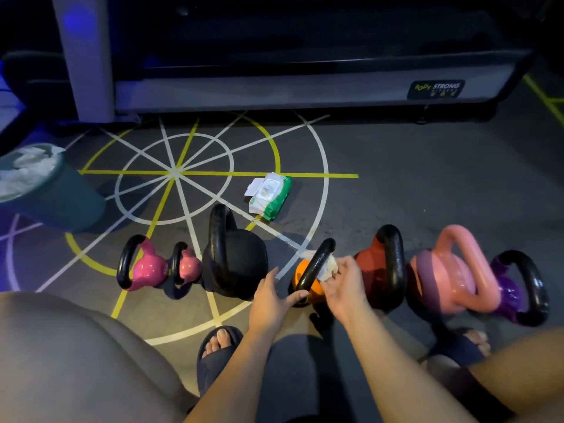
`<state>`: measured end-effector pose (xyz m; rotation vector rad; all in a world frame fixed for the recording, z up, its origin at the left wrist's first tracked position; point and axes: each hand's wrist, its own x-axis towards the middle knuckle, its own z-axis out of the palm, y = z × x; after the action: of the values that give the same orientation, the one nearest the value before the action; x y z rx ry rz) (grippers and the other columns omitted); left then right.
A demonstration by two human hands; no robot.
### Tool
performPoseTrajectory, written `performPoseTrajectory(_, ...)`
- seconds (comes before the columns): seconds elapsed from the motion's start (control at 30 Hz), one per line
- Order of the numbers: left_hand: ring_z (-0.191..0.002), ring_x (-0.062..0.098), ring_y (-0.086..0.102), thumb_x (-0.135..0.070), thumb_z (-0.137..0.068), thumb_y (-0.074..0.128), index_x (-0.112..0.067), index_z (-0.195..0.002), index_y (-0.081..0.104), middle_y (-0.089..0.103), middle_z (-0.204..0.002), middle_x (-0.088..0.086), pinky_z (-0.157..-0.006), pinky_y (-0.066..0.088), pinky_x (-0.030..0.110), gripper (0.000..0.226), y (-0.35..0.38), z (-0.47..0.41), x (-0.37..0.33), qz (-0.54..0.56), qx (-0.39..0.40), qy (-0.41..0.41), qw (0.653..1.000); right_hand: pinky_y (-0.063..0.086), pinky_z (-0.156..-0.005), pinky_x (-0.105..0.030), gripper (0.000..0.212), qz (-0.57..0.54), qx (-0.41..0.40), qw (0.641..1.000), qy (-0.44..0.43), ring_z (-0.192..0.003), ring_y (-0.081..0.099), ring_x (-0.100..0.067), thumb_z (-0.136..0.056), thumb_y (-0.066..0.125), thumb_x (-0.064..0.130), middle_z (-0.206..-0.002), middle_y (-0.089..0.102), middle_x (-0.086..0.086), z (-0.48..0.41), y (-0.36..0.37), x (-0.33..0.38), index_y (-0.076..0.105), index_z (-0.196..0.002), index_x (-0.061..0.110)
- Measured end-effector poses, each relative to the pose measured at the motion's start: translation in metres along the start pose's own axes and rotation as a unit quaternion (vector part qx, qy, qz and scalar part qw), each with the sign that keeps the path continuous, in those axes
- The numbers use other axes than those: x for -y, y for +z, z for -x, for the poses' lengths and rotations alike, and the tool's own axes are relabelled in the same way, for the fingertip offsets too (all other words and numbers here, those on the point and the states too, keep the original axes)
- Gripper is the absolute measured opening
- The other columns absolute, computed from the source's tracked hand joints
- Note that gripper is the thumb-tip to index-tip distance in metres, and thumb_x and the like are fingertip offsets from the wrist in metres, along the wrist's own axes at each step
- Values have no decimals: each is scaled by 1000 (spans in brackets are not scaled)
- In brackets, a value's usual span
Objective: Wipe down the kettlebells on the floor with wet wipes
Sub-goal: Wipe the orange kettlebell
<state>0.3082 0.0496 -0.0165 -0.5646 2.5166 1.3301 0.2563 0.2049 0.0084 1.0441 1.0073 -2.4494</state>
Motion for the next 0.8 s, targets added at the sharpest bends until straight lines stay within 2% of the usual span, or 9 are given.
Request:
performPoseTrajectory(0.13, -134, 18, 49, -67, -54, 77, -21, -155, 34, 48, -148, 2, -110, 45, 36, 119, -3, 0, -4, 26, 5, -9, 1000, 42, -75, -32, 16, 274, -36, 961, -32, -77, 57, -20, -77, 49, 21, -76, 64, -4, 35, -6, -46, 63, -80, 14)
performPoseTrajectory(0.2, -130, 19, 52, -68, -54, 75, -22, -155, 34, 49, -146, 2, -108, 47, 38, 119, -2, 2, -5, 25, 8, -16, 1000, 43, -72, -31, 16, 350, -29, 934, -62, -84, 61, -17, -85, 49, 11, -83, 67, 1, 40, -11, -54, 64, -87, 18)
performPoseTrajectory(0.3, -122, 16, 56, -71, -57, 72, -25, -154, 35, 51, -143, 0, -104, 50, 38, 113, 2, 6, -5, 14, 5, -20, 1000, 44, -71, -30, 20, 459, -4, 884, -92, -91, 60, -18, -95, 50, 17, -90, 67, 3, 35, -18, -48, 66, -87, 26)
performPoseTrajectory(0.37, -118, 14, 57, -68, -59, 73, -25, -154, 35, 51, -142, -1, -101, 51, 35, 111, 2, 7, -6, 10, 4, -24, 1000, 42, -68, -29, 26, 460, 9, 885, -69, -82, 60, -15, -94, 51, 18, -83, 68, 5, 29, -17, -40, 72, -81, 27)
performPoseTrajectory(0.47, -118, 15, 57, -65, -58, 78, -25, -154, 36, 53, -141, -1, -101, 51, 36, 112, 1, 4, -7, 13, 3, -30, 999, 41, -62, -32, 19, 303, -33, 952, 20, -62, 52, -21, -75, 52, 13, -60, 59, -2, 26, -7, -28, 70, -70, 15)
performPoseTrajectory(0.53, -117, 15, 56, -62, -59, 81, -23, -154, 36, 52, -141, 0, -100, 50, 34, 112, 0, 3, -7, 22, 4, -40, 999, 51, -78, -39, 20, 112, -39, 992, 46, -74, 61, -26, -81, 45, 6, -75, 67, -11, 21, -4, -20, 64, -86, 6)
performPoseTrajectory(0.6, -116, 15, 55, -63, -58, 81, -23, -154, 35, 52, -141, 1, -97, 48, 29, 114, 0, 3, -7, 35, 7, -47, 998, 52, -89, -40, 20, -6, -35, 998, 43, -88, 65, -29, -85, 40, 1, -90, 68, -16, 19, -5, -13, 59, -90, 3)
performPoseTrajectory(0.7, -114, 13, 56, -59, -60, 84, -23, -154, 36, 52, -141, 0, -92, 45, 26, 112, 1, 3, -5, 40, 6, -54, 998, 49, -79, -38, 18, 117, -51, 992, 21, -81, 62, -27, -80, 50, 10, -83, 68, -13, 17, -4, -25, 64, -89, 5)
performPoseTrajectory(0.8, -121, 16, 57, -63, -55, 82, -25, -154, 35, 51, -143, 0, -101, 50, 34, 115, -1, 1, -4, 46, 6, -57, 997, 41, -70, -35, 18, 319, -53, 946, -15, -79, 54, -24, -69, 60, 30, -75, 59, -4, 22, -17, -52, 66, -79, 17)
